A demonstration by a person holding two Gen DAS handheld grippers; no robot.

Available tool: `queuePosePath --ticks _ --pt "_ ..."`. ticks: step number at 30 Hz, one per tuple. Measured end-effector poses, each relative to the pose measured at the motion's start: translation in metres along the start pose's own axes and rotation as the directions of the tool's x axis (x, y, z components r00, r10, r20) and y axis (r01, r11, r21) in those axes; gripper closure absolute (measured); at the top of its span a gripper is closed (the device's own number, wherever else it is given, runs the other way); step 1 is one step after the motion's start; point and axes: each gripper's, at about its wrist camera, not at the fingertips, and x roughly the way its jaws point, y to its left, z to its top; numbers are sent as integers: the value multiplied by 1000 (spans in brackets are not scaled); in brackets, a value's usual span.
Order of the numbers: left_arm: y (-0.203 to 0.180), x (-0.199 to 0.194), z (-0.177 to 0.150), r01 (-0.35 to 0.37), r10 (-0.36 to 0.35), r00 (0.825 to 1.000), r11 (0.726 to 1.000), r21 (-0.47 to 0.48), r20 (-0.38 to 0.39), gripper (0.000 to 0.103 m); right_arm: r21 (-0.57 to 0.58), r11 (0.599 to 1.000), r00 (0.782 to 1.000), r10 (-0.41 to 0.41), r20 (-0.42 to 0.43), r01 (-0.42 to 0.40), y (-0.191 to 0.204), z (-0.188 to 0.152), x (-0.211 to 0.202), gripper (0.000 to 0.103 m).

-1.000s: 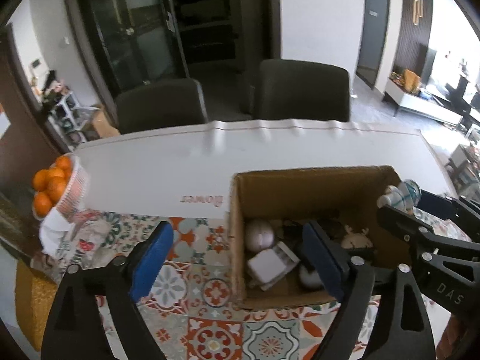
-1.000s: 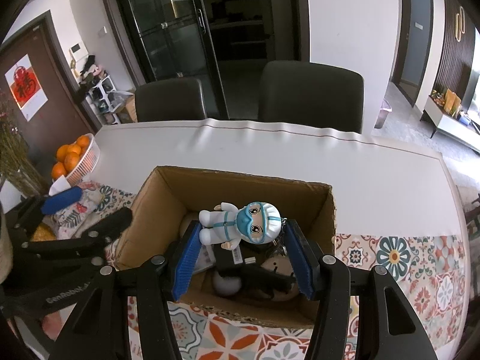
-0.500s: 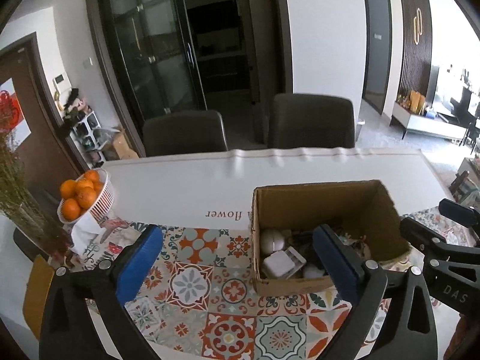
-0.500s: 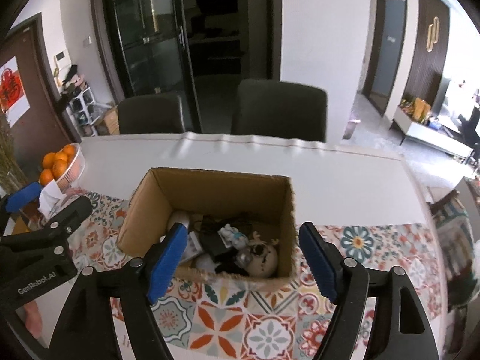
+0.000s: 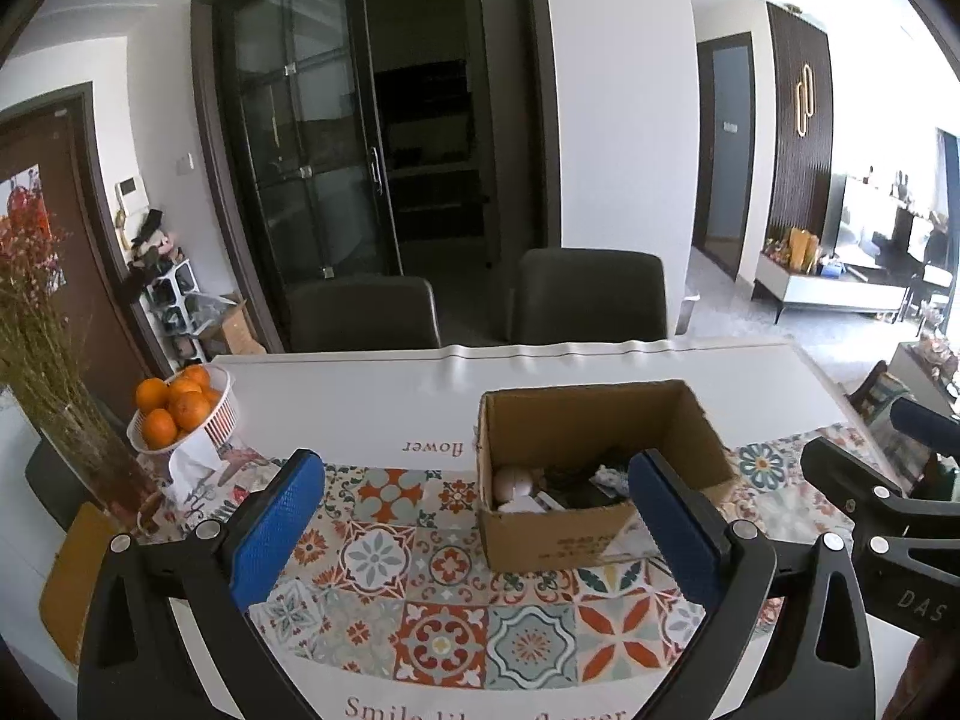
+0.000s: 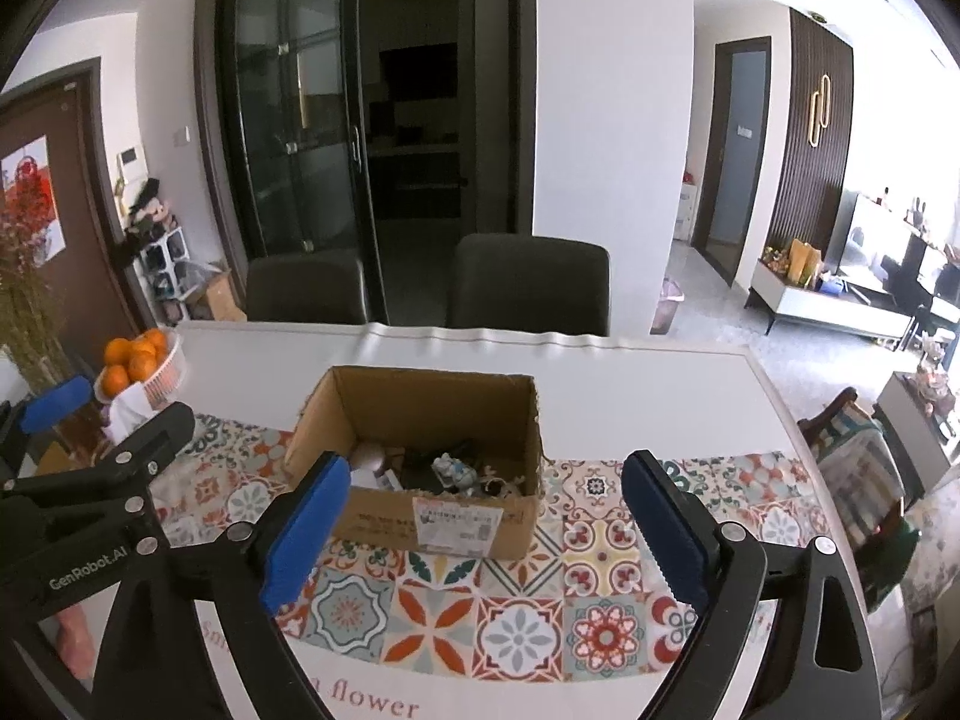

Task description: Organize rigid objects

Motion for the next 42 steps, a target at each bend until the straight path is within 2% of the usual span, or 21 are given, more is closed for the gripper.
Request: queuePosePath --ticks 8,19,42 --pt "-2 -37 -16 -20 20 999 1000 6 48 0 2 999 998 -40 45 40 -2 -17 -36 10" --pt "-3 -65 -26 -2 2 997 1000 -7 74 0 8 1000 997 -29 78 28 -6 -25 -62 10" --pt "-14 -90 -24 9 -10 991 1000 8 130 0 15 1000 993 -25 115 24 -11 -26 -86 9"
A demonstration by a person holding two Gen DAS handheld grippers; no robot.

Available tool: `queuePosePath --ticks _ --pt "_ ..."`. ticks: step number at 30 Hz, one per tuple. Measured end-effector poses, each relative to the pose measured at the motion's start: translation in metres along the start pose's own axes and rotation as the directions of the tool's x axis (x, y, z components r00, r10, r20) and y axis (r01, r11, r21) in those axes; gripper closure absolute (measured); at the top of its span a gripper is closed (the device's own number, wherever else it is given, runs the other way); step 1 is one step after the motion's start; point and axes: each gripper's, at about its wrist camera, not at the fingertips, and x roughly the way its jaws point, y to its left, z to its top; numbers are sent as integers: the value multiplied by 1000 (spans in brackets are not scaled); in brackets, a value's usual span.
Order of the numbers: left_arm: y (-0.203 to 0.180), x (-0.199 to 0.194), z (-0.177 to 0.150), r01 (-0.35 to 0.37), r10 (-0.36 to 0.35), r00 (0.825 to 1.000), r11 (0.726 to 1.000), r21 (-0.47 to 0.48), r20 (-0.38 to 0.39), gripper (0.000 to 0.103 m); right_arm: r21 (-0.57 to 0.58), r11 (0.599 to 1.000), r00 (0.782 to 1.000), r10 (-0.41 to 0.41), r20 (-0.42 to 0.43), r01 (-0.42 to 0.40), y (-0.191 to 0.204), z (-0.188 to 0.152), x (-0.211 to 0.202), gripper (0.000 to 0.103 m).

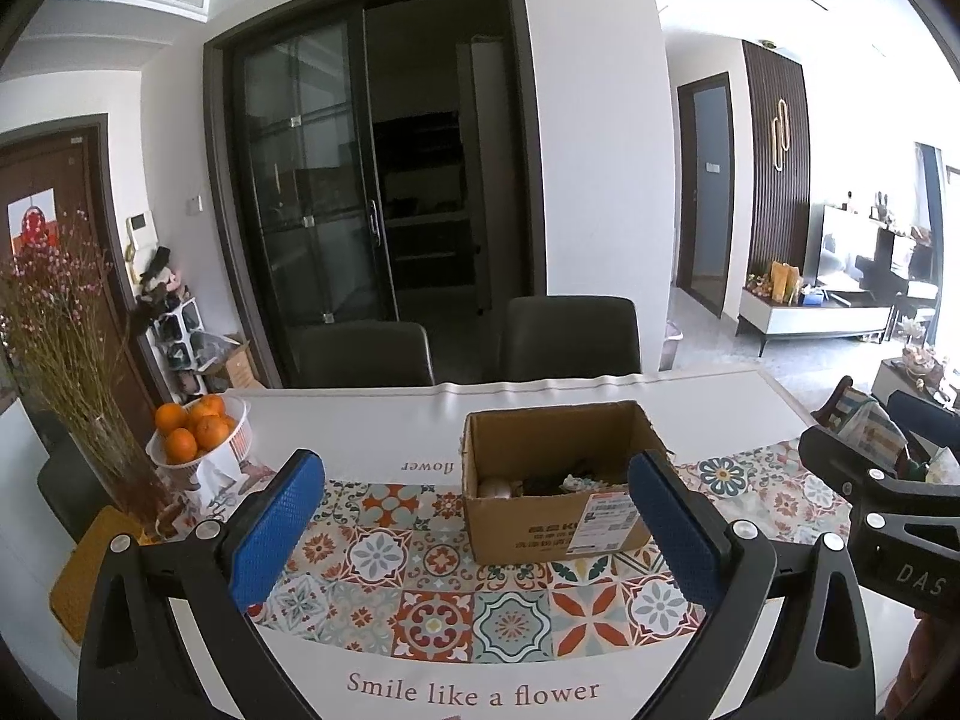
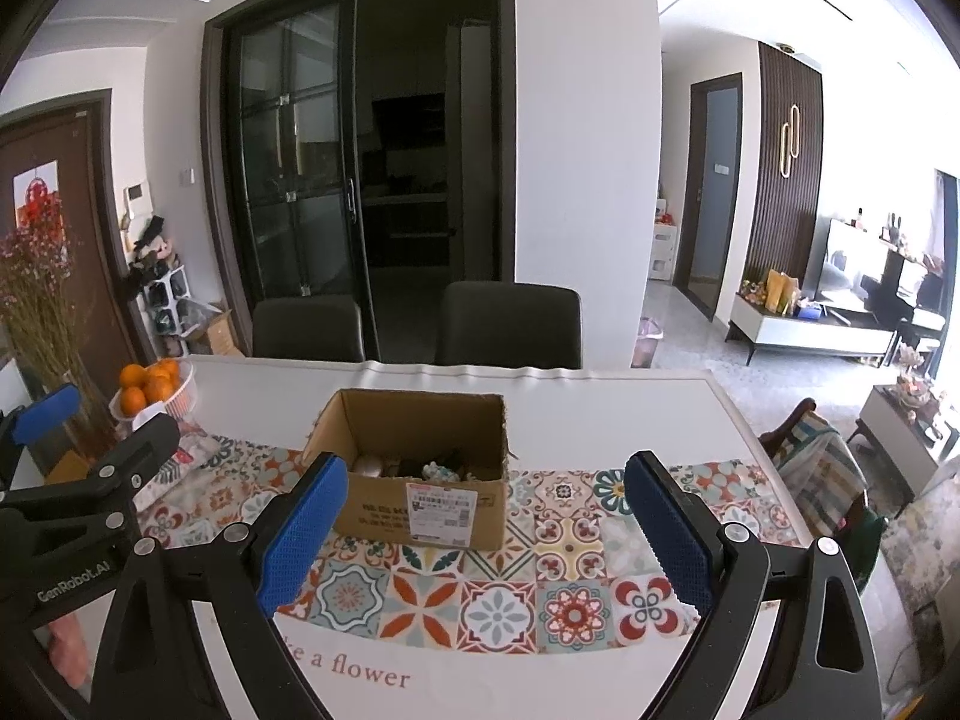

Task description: Organize rigid objects

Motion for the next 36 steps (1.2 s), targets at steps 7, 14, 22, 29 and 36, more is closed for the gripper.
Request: queuePosePath --ticks 7,14,22,29,36 --pt "-2 -2 1 4 -4 1000 1000 2 4 0 3 1000 1000 -4 4 4 -1 1 -5 9" --pt "-3 -3 2 5 -5 1000 1000 1 4 0 5 1000 1000 -1 3 1 -1 3 -8 9" --pt "-3 -3 2 9 -9 1000 1000 -1 1 0 5 1000 1000 -2 3 2 -1 2 -8 9" --pt "-3 -3 2 10 -10 1000 1000 -3 -1 0 4 1000 1000 -3 4 3 0 2 -9 9" --pt "-2 -3 2 9 -9 1000 1000 -2 -1 0 4 1000 1000 -2 2 2 -1 2 -9 9"
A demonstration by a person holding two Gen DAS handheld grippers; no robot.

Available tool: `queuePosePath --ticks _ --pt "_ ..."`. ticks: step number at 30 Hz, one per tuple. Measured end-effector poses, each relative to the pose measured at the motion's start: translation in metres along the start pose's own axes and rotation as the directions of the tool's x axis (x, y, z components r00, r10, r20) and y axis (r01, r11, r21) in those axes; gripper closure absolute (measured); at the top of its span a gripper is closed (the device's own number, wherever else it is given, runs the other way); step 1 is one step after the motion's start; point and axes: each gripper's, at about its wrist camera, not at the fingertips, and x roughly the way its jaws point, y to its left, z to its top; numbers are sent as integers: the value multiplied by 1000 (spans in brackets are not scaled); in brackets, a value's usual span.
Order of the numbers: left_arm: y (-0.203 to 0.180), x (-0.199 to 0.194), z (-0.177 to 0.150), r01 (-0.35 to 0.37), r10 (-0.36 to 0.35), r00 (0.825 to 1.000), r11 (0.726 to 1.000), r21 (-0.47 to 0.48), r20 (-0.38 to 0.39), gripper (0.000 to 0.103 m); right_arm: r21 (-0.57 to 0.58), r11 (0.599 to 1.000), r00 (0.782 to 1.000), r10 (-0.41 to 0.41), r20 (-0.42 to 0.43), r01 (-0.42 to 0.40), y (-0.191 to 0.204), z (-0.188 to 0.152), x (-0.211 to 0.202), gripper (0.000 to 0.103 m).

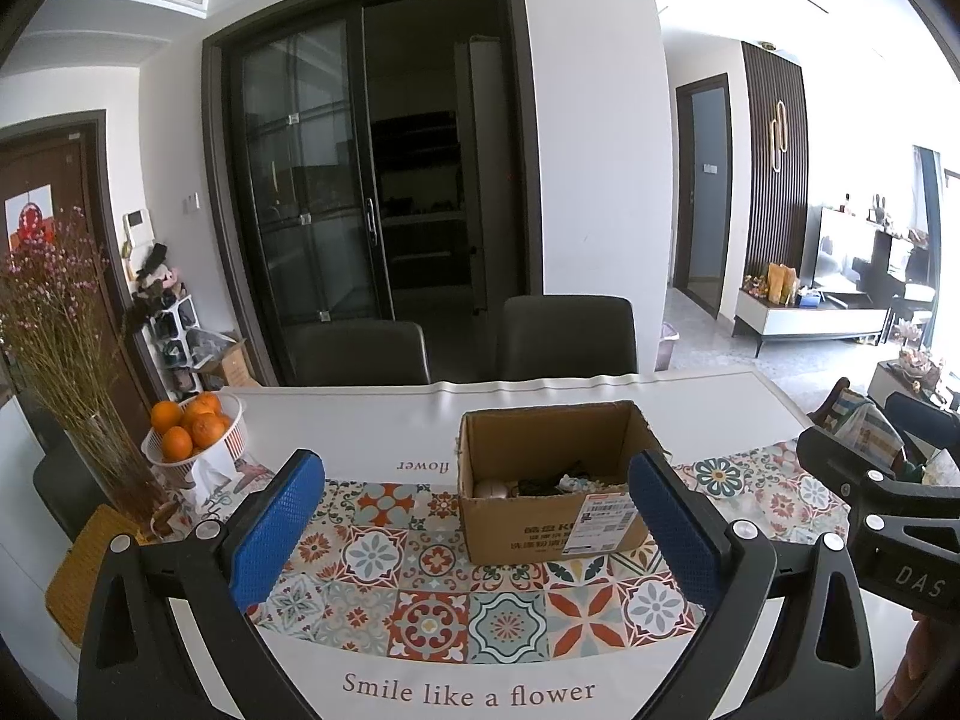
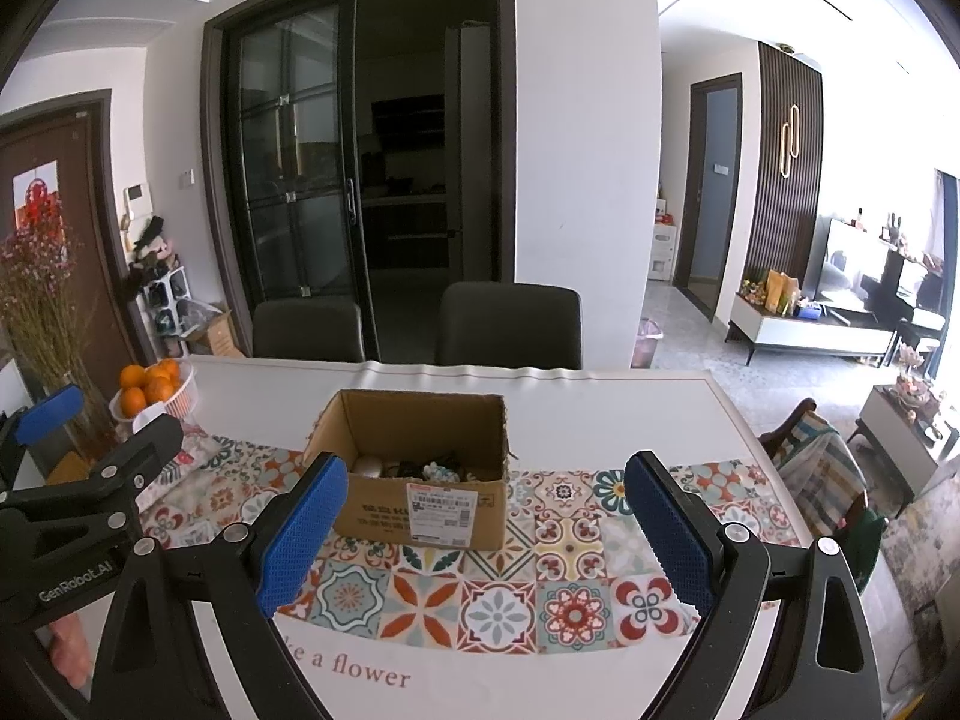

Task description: Organize rigid objects

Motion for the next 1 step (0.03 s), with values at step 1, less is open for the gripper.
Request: queuePosePath --ticks 1 --pt "0 0 0 0 0 1000 1000 0 0 0 0 1000 1000 0 0 0 0 0 0 9"
